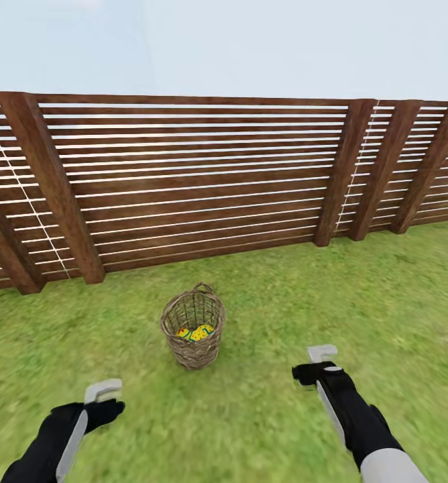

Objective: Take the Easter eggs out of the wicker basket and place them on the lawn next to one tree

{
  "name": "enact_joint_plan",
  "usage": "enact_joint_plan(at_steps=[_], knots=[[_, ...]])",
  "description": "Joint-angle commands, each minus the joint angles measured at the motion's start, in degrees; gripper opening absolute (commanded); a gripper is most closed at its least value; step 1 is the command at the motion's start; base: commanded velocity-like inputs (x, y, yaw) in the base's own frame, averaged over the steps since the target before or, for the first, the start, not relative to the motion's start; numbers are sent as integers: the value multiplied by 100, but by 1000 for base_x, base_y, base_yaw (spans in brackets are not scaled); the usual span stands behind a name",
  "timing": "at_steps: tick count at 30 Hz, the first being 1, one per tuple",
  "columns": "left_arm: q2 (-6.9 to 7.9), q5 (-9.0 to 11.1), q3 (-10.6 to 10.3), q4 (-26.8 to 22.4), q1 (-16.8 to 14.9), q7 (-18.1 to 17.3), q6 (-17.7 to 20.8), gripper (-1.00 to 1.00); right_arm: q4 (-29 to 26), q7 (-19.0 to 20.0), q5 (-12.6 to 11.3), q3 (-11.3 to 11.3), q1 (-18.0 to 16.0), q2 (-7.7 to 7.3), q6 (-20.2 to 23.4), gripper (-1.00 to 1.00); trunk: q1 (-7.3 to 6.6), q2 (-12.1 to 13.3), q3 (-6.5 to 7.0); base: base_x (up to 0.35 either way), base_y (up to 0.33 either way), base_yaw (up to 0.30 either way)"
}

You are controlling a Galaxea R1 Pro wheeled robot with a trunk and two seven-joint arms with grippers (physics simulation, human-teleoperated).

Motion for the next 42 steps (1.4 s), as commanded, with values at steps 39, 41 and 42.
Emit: enact_joint_plan(at_steps=[39, 41, 42], knots=[[-584, 1866, -45, -1421, -901, -15, 575, 100, -95, -274, 117, 13, -708, 33, 297, 100, 0, -3, 0, 0, -125, 195], [-609, 1867, -46, -1404, -901, -15, 574, 100, -93, -274, 117, 13, -708, 37, 297, 100, 0, -3, 0, 0, -329, 293], [-621, 1867, -44, -1397, -901, -15, 573, 100, -90, -274, 117, 13, -708, 39, 297, 100, 0, -3, 0, 14, -329, 293]])
